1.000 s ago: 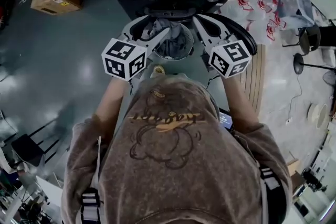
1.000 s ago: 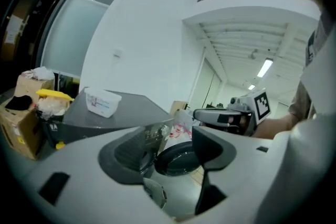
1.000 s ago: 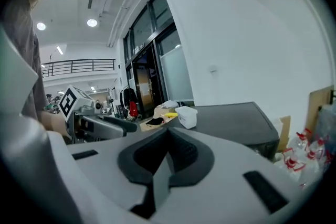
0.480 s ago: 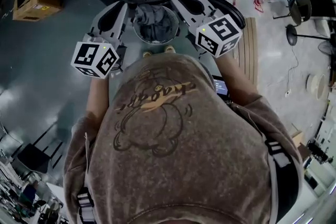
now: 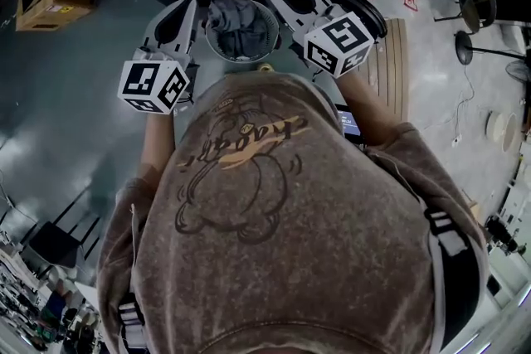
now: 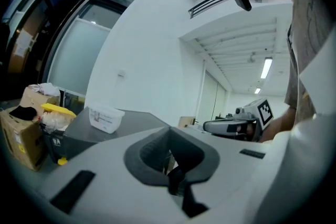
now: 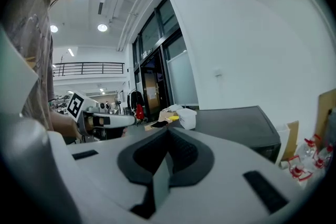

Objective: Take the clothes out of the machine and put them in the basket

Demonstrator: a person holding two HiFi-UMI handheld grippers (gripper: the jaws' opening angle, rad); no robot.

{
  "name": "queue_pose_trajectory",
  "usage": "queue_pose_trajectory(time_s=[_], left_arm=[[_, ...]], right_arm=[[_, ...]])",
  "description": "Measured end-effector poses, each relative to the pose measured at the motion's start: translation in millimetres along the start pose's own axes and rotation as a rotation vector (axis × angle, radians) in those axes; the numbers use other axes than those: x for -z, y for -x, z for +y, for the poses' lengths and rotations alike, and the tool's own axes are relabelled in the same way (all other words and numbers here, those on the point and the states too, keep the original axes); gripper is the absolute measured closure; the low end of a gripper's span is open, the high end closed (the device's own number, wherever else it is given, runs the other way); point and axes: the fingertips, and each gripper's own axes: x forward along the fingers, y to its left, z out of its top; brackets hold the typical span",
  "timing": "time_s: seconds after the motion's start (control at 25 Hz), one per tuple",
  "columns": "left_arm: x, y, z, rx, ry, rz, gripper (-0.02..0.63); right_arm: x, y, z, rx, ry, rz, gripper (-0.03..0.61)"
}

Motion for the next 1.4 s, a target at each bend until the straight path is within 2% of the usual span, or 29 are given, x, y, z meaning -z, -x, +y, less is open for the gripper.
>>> queue_pose_trajectory(time_s=[0.24,0.84,1.4], left_arm=[[8,-11,-7,-0.013,-0.005,-0.002,0.606],[0,-13,2,-0.060,0.012,-0.022,0.606],[-4,-13,2,-0.054,0.013,-0.026,0.606]], right_arm=[[2,3,-9,0.004,-0.012,-0.025,0.580],[-2,2,-25,0.009,-0.025,-0.045,0.580],[-2,-4,-22,0.016,-0.026,-0.049,0.580]])
